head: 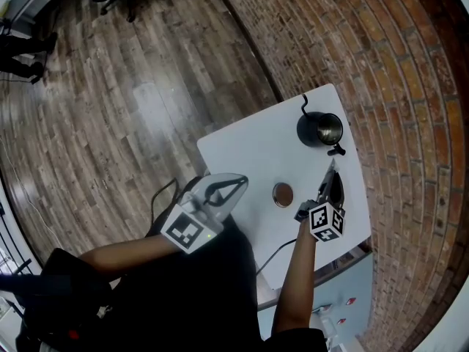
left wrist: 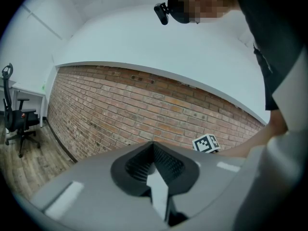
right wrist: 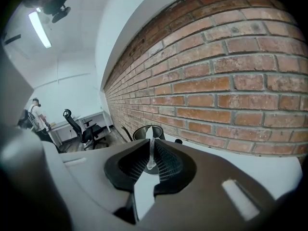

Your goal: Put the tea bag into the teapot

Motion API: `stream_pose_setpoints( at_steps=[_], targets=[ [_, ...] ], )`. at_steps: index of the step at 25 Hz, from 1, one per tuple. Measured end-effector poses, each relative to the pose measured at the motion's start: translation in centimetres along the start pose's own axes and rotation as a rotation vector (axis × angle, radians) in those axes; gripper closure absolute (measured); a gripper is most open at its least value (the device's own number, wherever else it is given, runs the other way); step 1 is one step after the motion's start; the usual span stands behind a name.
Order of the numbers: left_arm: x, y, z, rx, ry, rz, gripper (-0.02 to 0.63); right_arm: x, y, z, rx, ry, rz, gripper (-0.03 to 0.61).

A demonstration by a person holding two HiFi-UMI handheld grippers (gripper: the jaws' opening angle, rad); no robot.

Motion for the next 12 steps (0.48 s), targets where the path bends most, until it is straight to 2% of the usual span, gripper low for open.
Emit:
stream_pose_setpoints(
  at_steps=[12],
  targets=[
    [0.5,0.2,0.2,-0.003,0.005,0.036,0.614,1.4,-2.7,2.1,-0.015,0.053,0.044,0.555]
  ],
)
Point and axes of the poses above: the fingertips, and each gripper's own axes: y backward along the fingers, x to its left, z out of its top, the point moved 6 cm from there along y, backward along the fingers, and after that the axes turned 10 degrees about -z, right-handed, at the moved point
